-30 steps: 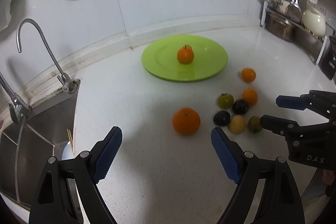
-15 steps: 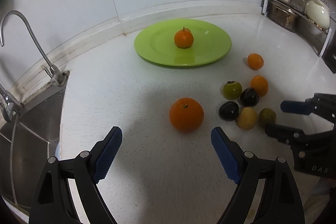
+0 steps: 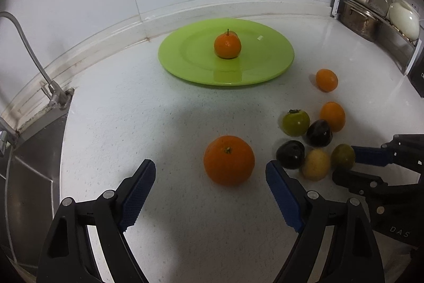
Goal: Organize fruits
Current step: 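Grasp a second large orange with the left gripper while the right grasps a dark green fruit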
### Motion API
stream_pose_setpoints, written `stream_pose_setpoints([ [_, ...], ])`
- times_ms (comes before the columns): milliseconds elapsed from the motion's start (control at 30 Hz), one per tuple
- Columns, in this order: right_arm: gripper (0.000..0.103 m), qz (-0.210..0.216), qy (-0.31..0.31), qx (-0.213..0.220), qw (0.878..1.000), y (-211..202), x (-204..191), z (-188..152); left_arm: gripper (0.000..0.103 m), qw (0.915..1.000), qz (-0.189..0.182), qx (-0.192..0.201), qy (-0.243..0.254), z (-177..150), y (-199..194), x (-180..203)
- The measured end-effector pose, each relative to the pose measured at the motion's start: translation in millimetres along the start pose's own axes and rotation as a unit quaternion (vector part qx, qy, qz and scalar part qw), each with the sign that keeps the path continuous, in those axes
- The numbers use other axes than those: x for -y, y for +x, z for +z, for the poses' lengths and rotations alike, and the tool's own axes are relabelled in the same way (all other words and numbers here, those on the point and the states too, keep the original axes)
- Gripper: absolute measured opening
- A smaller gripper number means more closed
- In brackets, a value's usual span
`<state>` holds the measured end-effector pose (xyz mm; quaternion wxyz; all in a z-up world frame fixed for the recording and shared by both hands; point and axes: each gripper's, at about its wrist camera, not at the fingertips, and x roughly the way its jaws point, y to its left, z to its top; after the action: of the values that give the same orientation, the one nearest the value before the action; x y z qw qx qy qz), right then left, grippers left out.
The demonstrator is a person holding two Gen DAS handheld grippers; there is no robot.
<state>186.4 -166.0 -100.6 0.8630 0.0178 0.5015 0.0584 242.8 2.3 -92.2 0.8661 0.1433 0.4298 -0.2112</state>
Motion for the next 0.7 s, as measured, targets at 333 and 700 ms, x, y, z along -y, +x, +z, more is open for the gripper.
stream_pose_setpoints([
  [333,0.029,0.002,0.005,0.007,1.0,-1,4,3,0.057,0.9998,-0.016,-0.009,0.003,5,11,3],
  [700,0.029,0.007,0.006,0.017,1.0,-4,5,3,0.041,0.9998,-0.018,-0.005,0.005,-3,0,7],
])
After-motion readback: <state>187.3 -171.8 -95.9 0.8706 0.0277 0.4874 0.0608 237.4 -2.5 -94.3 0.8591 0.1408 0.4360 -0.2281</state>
